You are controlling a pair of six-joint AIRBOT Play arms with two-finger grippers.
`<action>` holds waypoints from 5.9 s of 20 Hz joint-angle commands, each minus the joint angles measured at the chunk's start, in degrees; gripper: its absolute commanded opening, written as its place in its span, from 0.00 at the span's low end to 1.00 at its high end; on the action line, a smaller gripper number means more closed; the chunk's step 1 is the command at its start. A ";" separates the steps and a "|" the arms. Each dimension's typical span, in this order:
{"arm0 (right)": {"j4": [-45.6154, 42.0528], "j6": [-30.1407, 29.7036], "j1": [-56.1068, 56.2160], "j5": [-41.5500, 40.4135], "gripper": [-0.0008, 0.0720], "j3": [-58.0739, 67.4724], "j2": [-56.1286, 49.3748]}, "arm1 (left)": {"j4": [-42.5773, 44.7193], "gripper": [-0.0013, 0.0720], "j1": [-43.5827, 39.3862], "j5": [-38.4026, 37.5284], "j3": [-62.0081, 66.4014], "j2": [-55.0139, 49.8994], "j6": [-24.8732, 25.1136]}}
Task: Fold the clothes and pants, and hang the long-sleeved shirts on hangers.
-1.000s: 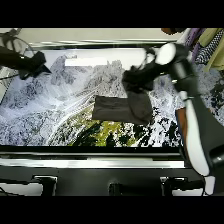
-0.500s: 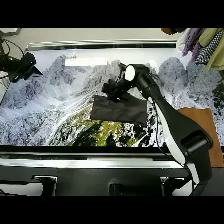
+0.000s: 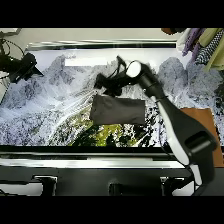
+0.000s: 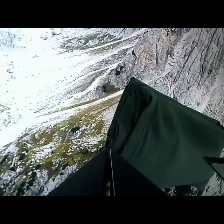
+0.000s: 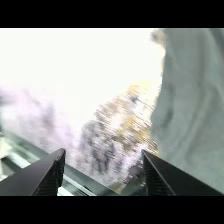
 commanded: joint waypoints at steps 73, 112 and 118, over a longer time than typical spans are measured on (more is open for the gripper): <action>-36.39 31.08 -61.37 16.13 0.05 -21.31 35.85 | -0.55 0.04 0.07 -0.22 -0.02 -0.70 2.82; -63.71 30.10 -52.76 35.26 0.25 -57.27 40.00 | -0.52 0.04 0.07 -1.22 -0.02 -0.70 4.13; -54.29 17.77 -52.70 25.70 0.34 -50.80 40.02 | -0.50 0.04 -0.09 -1.25 -0.02 -0.96 7.32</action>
